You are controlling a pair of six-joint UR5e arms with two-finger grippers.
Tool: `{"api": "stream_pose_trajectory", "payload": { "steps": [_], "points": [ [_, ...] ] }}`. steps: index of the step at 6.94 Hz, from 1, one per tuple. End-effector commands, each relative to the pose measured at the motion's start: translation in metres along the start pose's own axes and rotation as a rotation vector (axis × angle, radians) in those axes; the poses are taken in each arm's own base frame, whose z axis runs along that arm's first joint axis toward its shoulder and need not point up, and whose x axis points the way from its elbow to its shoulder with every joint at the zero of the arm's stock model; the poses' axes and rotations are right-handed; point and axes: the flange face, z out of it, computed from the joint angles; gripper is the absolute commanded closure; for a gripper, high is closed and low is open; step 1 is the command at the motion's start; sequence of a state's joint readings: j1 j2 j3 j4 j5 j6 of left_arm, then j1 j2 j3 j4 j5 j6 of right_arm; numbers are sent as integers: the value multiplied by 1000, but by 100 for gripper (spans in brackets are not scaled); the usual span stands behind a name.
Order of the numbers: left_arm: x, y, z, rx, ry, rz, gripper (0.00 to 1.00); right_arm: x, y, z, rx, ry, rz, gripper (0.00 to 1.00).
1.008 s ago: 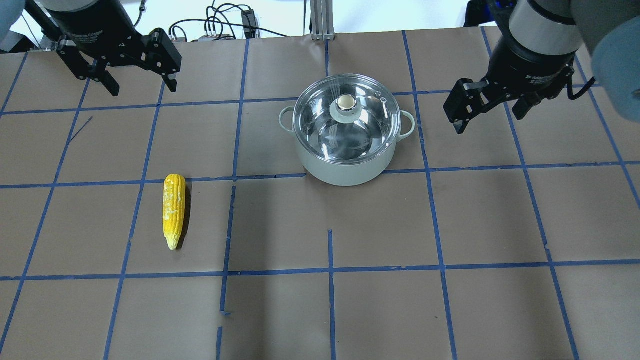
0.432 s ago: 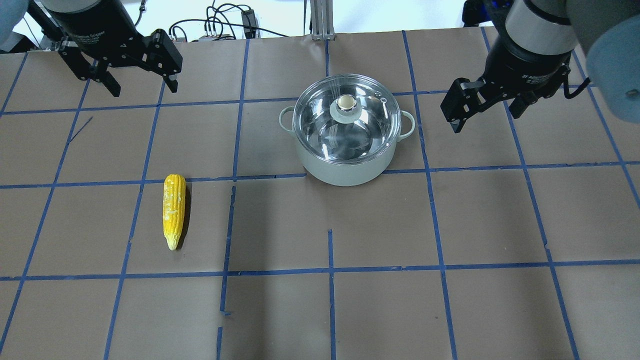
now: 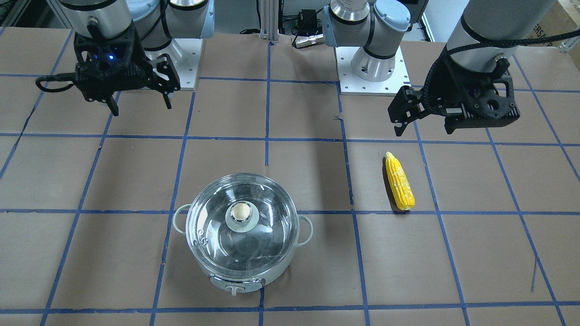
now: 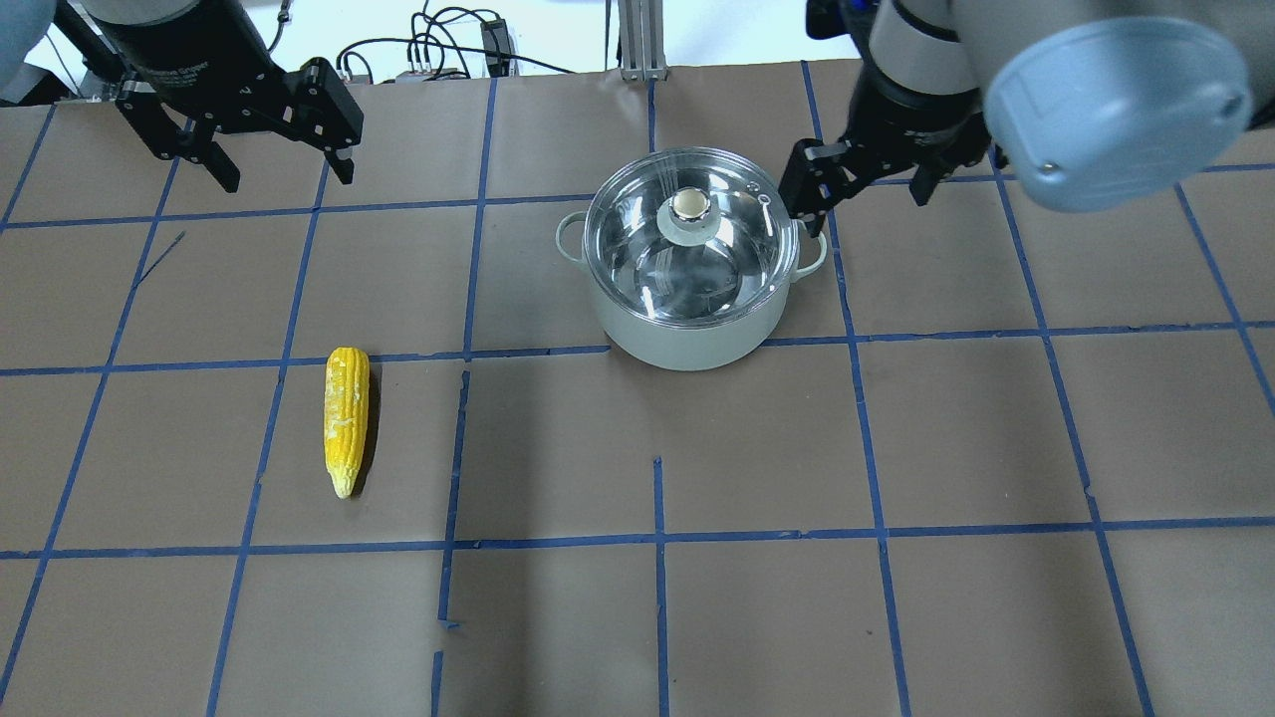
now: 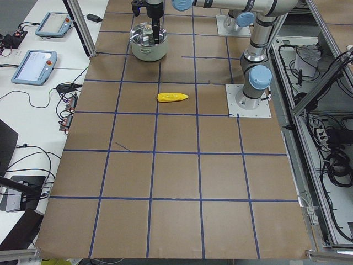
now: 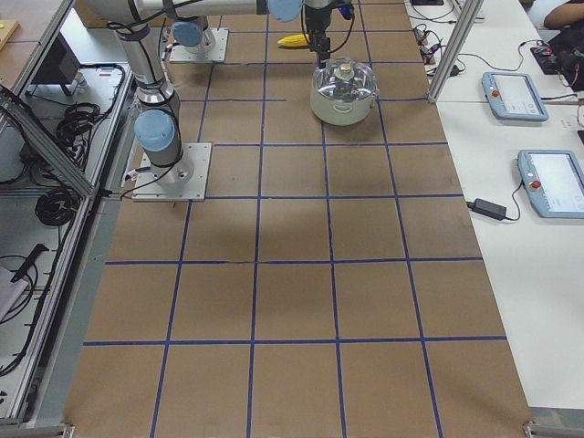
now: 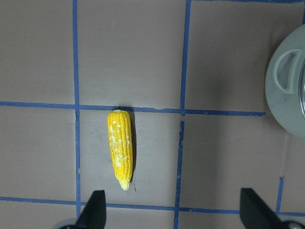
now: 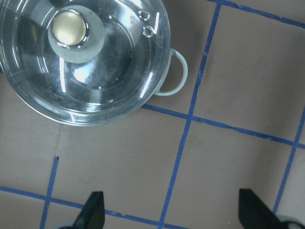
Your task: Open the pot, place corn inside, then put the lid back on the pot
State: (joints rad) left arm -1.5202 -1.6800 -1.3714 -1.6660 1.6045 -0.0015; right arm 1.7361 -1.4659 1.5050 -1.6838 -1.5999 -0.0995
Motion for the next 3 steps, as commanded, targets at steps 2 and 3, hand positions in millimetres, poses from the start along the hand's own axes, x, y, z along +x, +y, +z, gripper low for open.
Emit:
{"api": "stream_pose_trajectory", "payload": {
  "steps": [2,3],
  "points": [
    [-2,0,0,0,-2,14,0,-84,-114,43,20,4,-6,2],
    [-2,0,0,0,-2,14,0,-90,-135,62,13,6,-14,2]
  ]
}}
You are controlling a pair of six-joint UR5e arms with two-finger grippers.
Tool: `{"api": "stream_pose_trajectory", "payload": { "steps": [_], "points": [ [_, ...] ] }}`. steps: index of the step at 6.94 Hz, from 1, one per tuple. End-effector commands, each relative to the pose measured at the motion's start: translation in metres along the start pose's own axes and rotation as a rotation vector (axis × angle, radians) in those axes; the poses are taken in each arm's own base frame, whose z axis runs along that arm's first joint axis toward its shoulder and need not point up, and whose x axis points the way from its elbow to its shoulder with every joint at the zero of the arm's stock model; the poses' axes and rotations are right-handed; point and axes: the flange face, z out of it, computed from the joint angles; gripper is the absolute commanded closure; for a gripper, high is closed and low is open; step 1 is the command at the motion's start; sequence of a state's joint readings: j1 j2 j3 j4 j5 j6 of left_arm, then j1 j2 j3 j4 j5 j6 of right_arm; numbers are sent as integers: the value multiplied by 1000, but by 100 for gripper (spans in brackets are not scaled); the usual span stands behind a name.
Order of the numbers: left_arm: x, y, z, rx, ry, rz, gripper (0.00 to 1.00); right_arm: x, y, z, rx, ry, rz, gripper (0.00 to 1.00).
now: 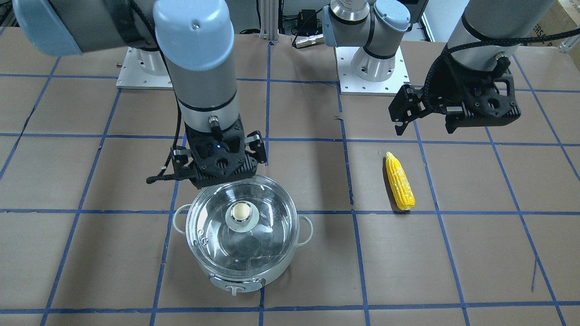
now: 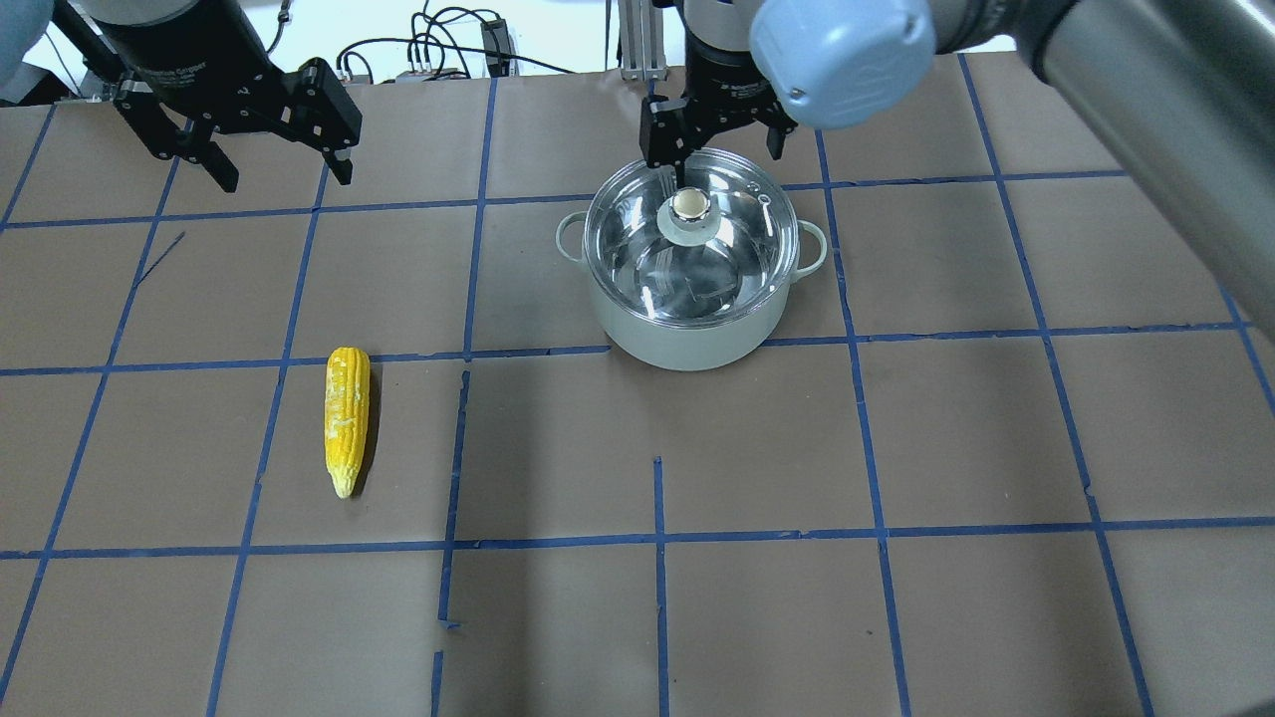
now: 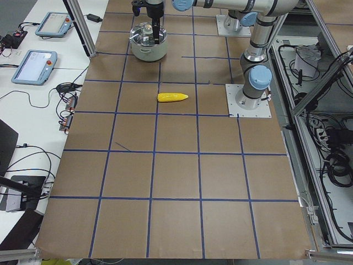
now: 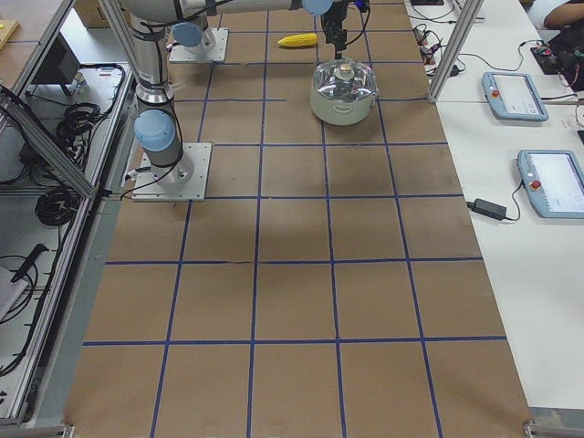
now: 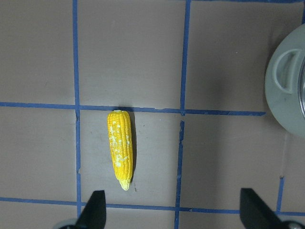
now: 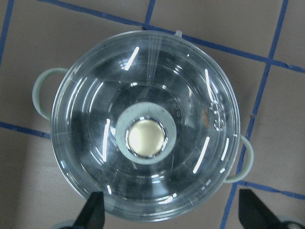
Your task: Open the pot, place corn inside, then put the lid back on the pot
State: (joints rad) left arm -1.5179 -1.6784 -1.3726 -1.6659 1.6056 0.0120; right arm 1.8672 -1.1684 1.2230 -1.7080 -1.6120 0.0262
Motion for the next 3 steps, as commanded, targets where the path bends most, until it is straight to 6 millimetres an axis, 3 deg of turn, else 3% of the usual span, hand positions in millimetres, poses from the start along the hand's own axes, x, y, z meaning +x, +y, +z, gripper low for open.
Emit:
{"api": "stream_pose_trajectory", "payload": {
  "steps": [1,3],
  "points": [
    [-1,0,0,0,0,1,0,-22,-35,42,-8,-2,-31,4],
    [-2,0,3,-8,-3,1,0,-23,-32,55,-29,-11,-103,8]
  ]
}}
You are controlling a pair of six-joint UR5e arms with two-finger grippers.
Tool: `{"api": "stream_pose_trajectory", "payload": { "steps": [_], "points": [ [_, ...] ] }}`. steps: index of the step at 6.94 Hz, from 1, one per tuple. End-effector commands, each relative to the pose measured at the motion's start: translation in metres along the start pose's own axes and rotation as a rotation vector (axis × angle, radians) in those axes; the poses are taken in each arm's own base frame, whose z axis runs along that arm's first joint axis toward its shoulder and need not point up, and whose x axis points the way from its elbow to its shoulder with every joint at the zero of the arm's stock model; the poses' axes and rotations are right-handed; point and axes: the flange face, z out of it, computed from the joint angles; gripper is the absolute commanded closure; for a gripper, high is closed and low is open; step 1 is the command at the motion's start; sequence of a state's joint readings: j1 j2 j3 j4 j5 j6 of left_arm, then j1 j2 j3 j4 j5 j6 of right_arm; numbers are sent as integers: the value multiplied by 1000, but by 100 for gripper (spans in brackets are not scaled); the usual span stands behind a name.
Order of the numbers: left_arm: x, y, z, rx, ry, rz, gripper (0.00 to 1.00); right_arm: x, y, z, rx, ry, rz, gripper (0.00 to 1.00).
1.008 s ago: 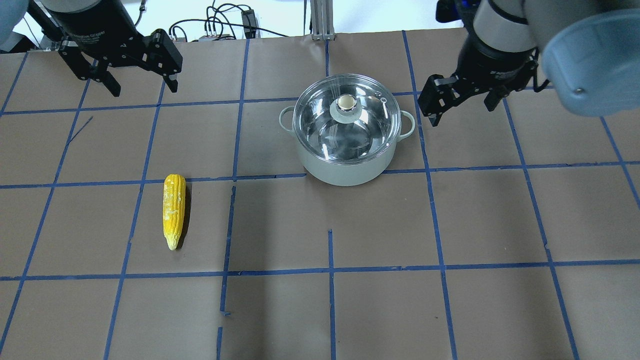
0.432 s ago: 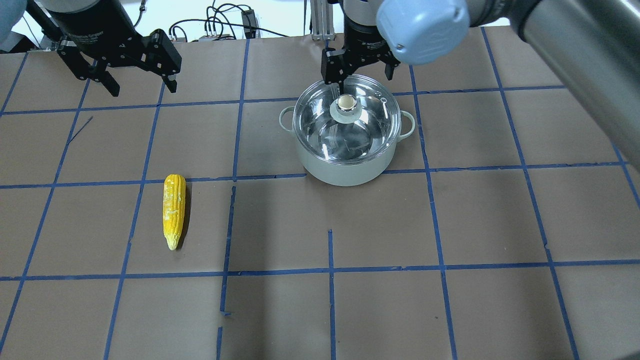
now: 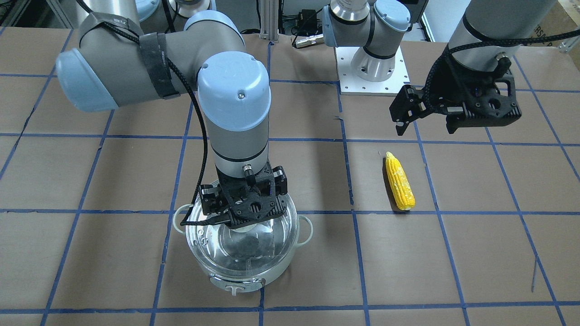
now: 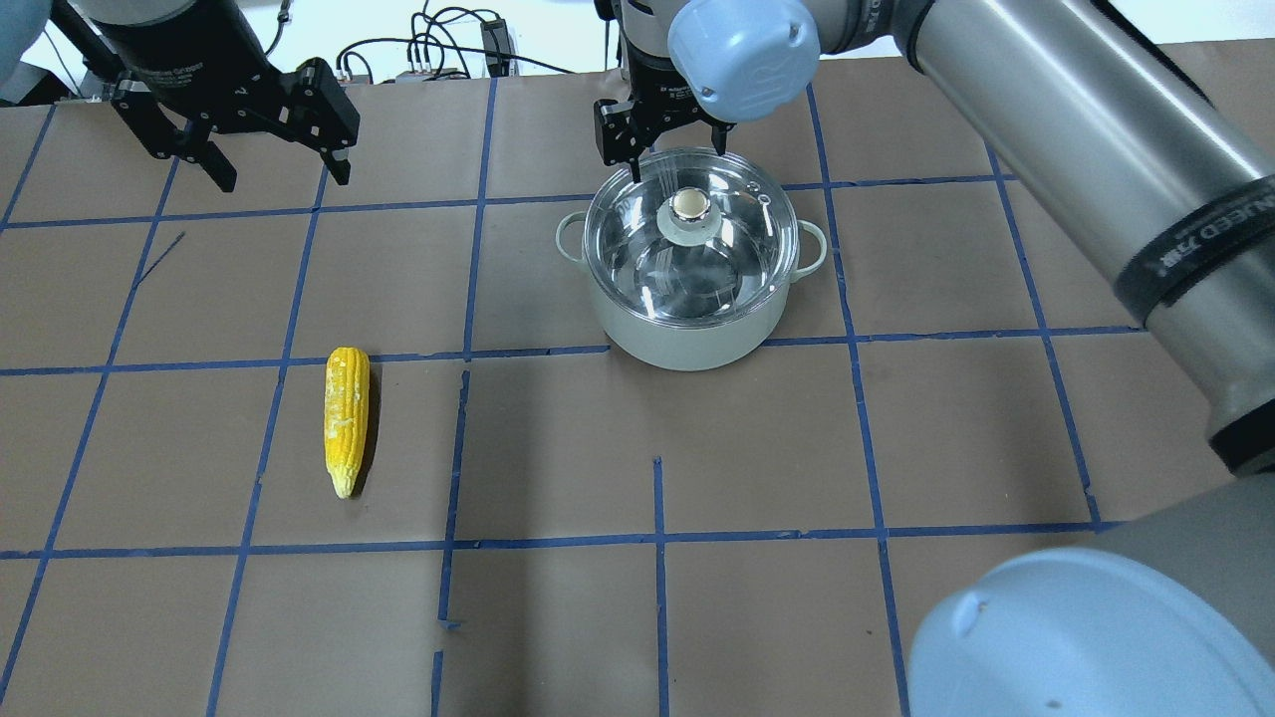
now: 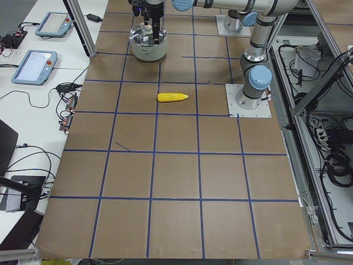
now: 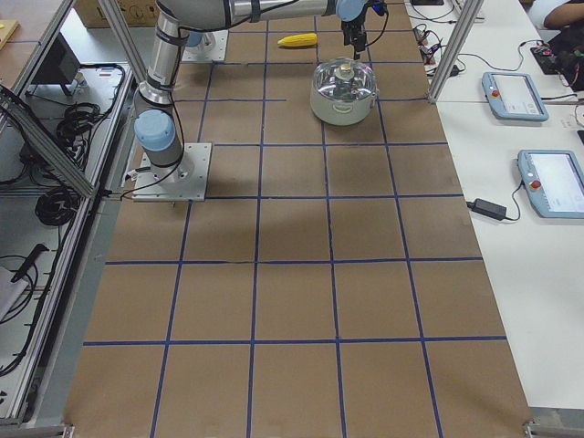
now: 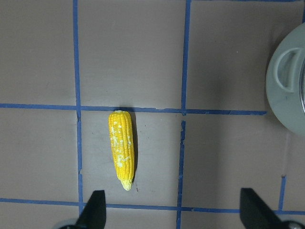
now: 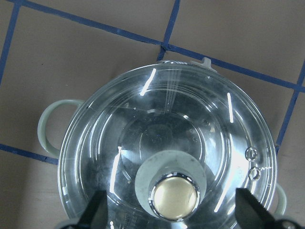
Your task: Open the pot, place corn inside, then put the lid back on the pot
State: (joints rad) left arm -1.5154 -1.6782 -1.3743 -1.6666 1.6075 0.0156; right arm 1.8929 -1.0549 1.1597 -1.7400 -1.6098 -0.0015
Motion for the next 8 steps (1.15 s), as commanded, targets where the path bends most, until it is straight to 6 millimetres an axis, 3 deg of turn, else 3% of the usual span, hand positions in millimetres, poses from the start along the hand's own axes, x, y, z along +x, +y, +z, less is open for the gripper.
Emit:
{"api": "stream_pose_trajectory", "payload": {
  "steps": [1,3,4,6,8],
  "points": [
    [-2,2,6,-15,0,-1,0,-3,2,15,-12,-10,-54,8],
    [-1,6,13,-26,3,-1,0,-1,3,16,-11,1,-47,8],
    [0,5,14,-27,5,-1,0,7,2,17,-12,9,157,8],
    [-7,5,21,-43,3,-9,0,11,2,19,-21,13,247,8],
    [-5,6,24,-43,1,-3,0,10,13,45,-68,18,331,8]
  ]
}}
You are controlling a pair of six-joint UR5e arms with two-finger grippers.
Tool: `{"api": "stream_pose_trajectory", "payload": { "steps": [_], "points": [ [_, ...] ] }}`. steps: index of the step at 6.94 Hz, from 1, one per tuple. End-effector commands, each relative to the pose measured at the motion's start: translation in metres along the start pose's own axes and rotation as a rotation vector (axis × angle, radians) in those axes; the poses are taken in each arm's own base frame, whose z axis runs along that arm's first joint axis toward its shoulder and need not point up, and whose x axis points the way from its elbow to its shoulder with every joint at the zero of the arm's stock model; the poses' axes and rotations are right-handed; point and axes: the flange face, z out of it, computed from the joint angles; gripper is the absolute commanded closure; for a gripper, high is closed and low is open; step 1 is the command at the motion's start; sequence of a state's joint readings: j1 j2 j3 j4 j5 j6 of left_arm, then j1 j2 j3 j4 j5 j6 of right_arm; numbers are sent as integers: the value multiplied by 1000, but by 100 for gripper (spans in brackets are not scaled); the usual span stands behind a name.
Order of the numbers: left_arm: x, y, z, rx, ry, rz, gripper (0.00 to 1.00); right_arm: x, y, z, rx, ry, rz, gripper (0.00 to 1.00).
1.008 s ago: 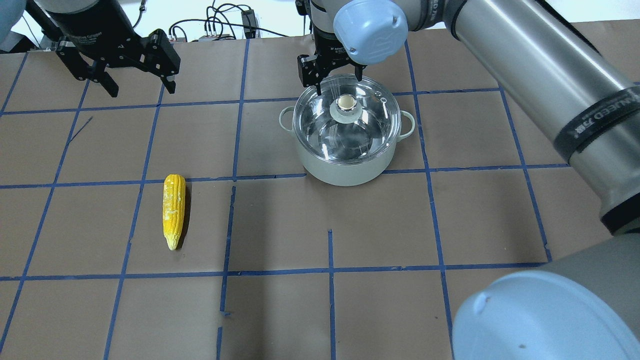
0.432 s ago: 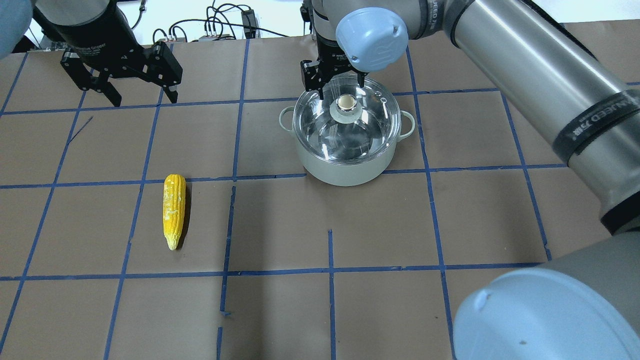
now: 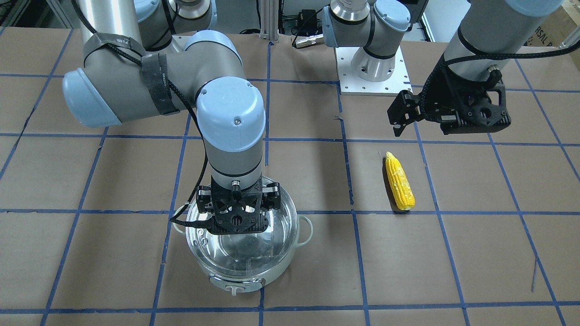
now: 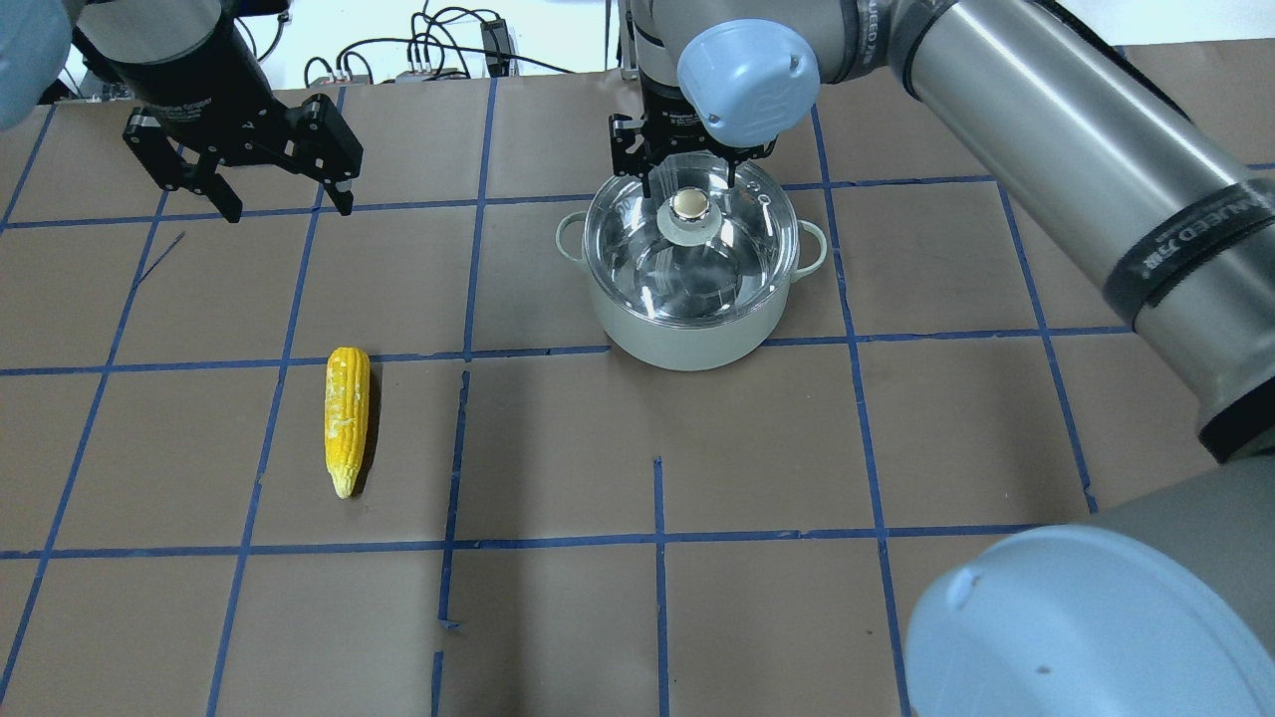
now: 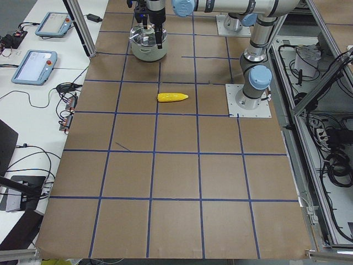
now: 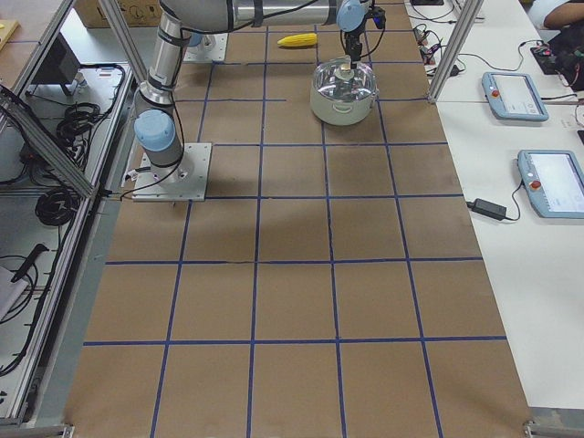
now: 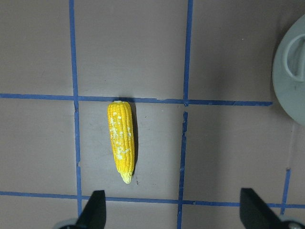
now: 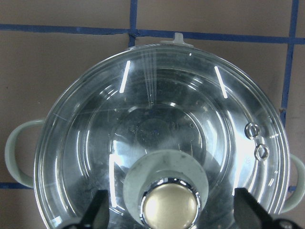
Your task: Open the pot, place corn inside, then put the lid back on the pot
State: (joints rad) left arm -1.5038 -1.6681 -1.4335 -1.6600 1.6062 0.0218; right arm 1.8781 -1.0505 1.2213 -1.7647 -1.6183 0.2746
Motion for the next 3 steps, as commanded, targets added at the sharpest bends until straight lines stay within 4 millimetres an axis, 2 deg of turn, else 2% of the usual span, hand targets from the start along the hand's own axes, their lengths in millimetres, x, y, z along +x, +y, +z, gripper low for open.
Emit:
{"api": "stream_pose_trajectory", "payload": {
  "steps": [1,3],
  "points": [
    [0,0,1,0,0,-1,0,1,8,21,-41,11,40,9],
    [0,-1,-2,5,-1,-1,0,1,8,21,-42,10,40,10]
  ]
}}
